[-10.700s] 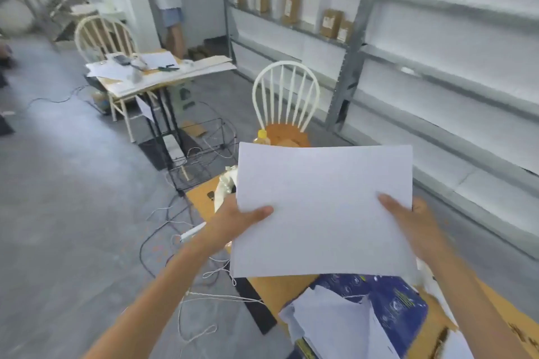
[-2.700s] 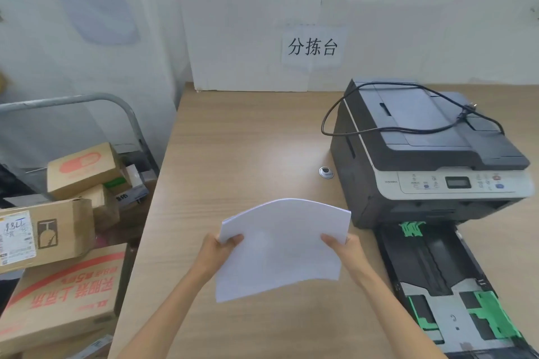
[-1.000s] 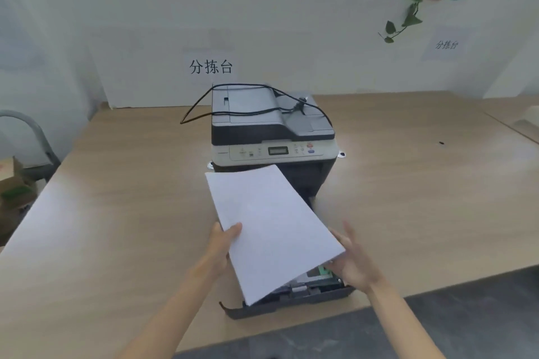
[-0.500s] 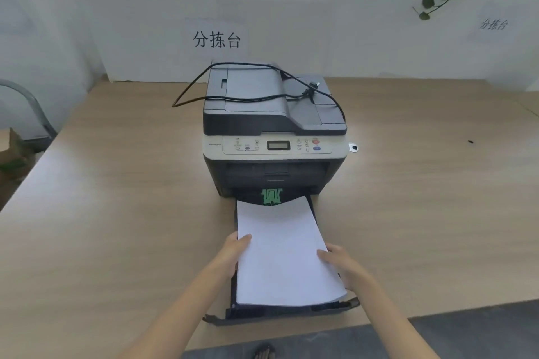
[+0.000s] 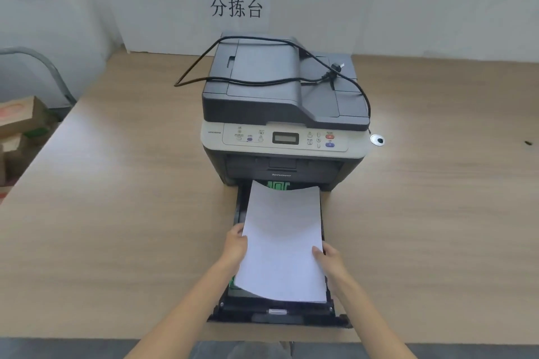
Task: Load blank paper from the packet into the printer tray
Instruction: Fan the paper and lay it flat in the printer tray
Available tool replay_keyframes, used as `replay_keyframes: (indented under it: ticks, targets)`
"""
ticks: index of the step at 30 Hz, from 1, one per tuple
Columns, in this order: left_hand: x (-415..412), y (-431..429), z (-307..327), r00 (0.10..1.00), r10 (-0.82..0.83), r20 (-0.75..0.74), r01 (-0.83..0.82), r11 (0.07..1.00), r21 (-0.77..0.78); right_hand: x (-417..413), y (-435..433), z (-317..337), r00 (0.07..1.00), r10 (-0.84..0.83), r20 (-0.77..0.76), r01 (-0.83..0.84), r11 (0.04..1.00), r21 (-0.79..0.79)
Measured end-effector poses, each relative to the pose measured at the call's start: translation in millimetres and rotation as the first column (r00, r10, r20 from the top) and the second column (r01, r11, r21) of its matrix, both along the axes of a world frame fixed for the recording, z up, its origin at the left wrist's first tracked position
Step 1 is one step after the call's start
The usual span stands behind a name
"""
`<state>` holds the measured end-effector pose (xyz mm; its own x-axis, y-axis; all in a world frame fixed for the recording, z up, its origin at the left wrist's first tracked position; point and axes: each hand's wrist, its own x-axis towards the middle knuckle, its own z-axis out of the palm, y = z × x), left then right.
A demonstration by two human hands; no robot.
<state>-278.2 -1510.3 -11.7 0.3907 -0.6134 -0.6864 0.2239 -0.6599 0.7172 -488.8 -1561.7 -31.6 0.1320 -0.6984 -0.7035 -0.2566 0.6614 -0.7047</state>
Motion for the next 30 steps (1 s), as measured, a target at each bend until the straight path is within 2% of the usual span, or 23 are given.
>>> replay_keyframes:
  ticks: [7, 14, 21, 25, 30]
  targets:
    - [-10.3, -0.8, -20.7, 0.993, 0.088, 0.079, -0.087, 0.996, -0.011, 7.6, -5.2, -16.4, 0.997, -0.078, -0.023, 0.077, 0.997, -0.024]
    - [-13.7, 7.9, -37.0, 0.977, 0.076, 0.2, -0.073, 0.997, -0.02, 12.6, -2.2, -33.2, 0.993, -0.108, -0.041, 0.107, 0.994, -0.033]
    - [-16.8, 9.6, -48.1, 0.984, 0.071, 0.162, -0.066, 0.997, -0.032, 18.0, -0.8, -39.1, 0.989, -0.108, -0.102, 0.105, 0.994, -0.037]
    - [-18.4, 8.2, -47.9, 0.981, 0.042, 0.19, -0.036, 0.999, -0.033, 19.9, 1.9, -38.2, 0.985, -0.049, -0.165, 0.036, 0.996, -0.079]
    - [-23.3, 9.5, -44.6, 0.942, -0.048, 0.332, 0.062, 0.998, -0.031, 20.1, 7.0, -35.2, 0.966, 0.081, -0.245, -0.121, 0.981, -0.152]
